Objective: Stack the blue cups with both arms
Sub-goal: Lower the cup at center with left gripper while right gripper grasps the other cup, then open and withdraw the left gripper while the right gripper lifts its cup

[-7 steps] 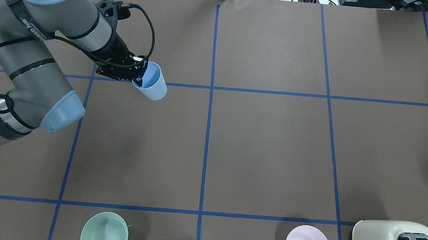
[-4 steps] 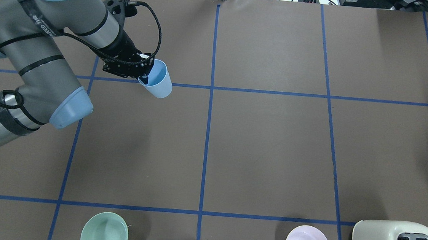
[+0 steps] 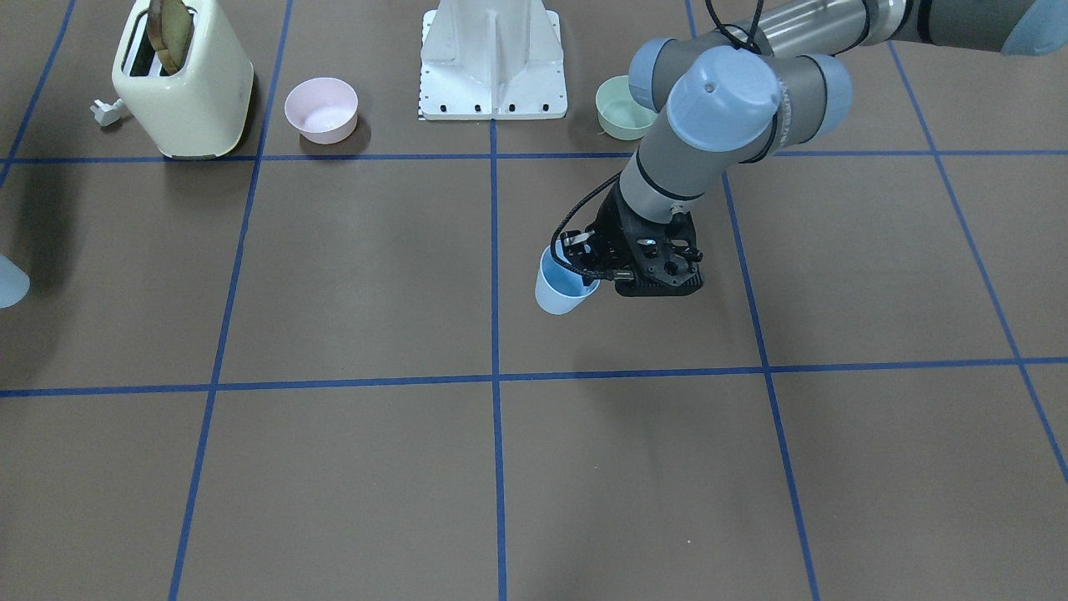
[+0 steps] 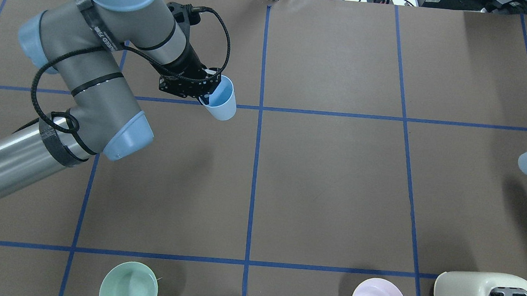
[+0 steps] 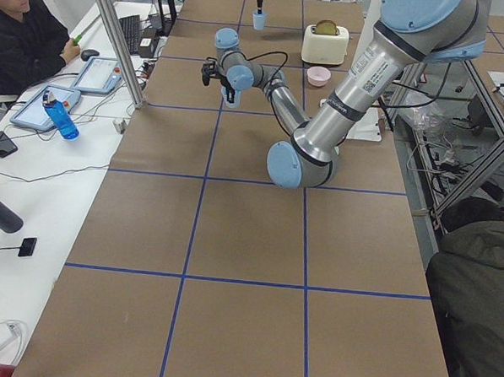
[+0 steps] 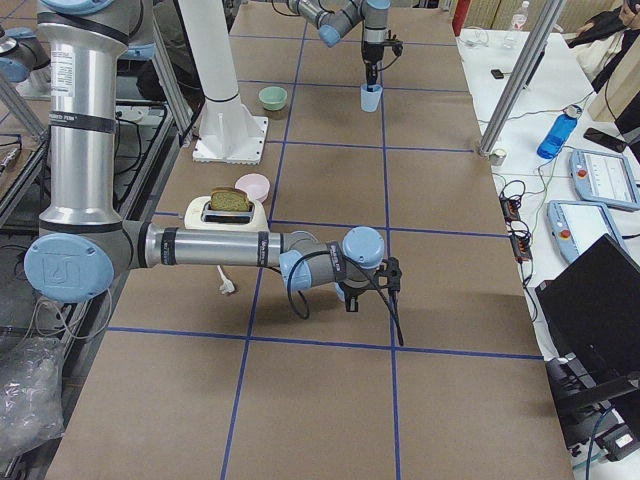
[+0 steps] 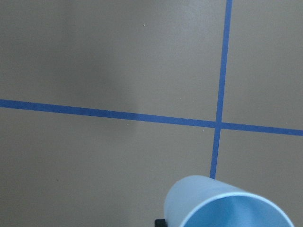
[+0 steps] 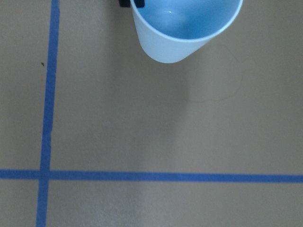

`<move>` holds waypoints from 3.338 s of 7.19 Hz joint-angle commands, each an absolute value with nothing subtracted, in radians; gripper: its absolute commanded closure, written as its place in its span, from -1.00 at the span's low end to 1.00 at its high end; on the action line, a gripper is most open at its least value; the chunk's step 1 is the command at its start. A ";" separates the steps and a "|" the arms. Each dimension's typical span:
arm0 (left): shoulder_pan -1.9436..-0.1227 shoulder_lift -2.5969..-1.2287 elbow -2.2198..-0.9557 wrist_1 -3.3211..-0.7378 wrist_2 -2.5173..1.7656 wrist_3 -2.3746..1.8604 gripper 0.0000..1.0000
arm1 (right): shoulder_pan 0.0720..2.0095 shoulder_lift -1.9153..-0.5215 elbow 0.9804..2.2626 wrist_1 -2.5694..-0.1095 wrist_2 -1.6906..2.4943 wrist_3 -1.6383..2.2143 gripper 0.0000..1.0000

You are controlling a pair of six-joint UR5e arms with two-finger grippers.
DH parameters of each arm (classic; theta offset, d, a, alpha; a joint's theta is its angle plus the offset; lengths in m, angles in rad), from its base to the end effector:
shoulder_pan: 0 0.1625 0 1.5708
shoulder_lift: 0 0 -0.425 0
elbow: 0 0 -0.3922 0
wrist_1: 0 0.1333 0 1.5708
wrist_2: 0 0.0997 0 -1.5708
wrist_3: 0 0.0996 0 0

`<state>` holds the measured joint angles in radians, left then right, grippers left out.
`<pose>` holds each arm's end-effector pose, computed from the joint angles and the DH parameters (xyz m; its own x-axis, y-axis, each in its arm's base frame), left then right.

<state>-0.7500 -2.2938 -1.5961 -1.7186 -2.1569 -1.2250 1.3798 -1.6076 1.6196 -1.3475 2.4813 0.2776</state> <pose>0.4557 -0.5314 0.1883 0.5154 -0.0942 -0.8518 0.0820 0.9948 -0.0604 -0.0389 -0.4892 0.6187 0.5961 -0.0242 0.8025 0.0221 0.9997 0.0137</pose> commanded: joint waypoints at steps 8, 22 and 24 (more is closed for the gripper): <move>-0.575 -2.339 -1.477 -1.821 -1.994 -1.284 1.00 | 1.370 -1.172 1.637 -1.704 2.485 0.458 1.00; -0.720 -2.257 -1.586 -1.864 -2.119 -1.146 -0.95 | 1.229 -1.052 1.702 -1.694 2.471 0.829 1.00; -0.871 -2.183 -1.592 -1.864 -2.230 -0.972 -0.95 | 1.099 -1.003 1.770 -1.692 2.383 1.028 1.00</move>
